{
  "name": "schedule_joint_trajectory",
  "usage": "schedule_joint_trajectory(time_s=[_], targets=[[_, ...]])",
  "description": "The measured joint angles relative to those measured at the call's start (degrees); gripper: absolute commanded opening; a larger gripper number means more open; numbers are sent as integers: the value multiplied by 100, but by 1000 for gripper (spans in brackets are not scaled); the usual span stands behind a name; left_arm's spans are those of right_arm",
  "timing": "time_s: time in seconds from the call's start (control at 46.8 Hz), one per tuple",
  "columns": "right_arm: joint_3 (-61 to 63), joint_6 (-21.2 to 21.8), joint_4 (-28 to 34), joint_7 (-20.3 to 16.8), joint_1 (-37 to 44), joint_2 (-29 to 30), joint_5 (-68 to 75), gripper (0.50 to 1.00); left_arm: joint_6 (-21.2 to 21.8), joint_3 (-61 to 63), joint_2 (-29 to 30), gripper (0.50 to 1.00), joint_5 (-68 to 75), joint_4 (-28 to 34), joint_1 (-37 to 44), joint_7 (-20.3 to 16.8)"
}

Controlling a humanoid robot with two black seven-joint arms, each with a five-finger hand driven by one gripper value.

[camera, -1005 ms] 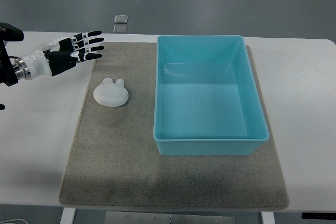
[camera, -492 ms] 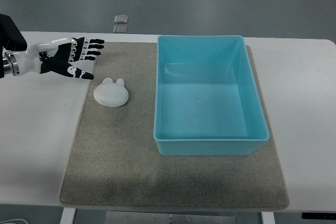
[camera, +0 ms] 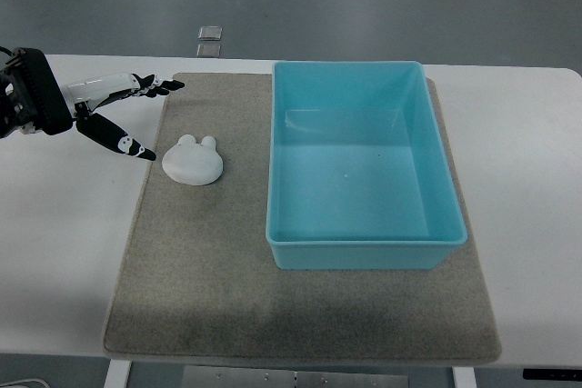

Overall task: Place white toy into blue box with left hand
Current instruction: 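Rotate the left hand and close its fingers around the white rabbit toy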

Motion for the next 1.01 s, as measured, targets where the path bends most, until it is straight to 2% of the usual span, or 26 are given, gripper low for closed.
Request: schedule_joint_trajectory(time_s=[0.257, 0.599, 0.663, 0.77, 0.856, 0.941, 1.005], targets=[[0, 0, 0, 0, 0, 0, 0, 936, 574, 53, -113, 981, 1132, -232, 275, -190], [0, 0, 0, 0, 0, 0, 0, 936, 609, 115, -534, 964, 1668, -147, 294, -182], [0, 0, 0, 0, 1, 0, 0, 936, 611, 132, -627, 896, 1725, -103, 292, -177], [0, 0, 0, 0, 1, 0, 0, 936, 611, 182, -736, 846, 1774, 29, 245, -172], [0, 0, 0, 0, 0, 0, 0, 936, 609, 204, -754, 774, 1807, 53, 225, -168], [0, 0, 0, 0, 0, 0, 0, 936, 606, 205, -755, 675, 1819, 55, 205, -168], [0, 0, 0, 0, 1, 0, 0, 936, 606, 205, -756, 583, 1867, 55, 180, -166]])
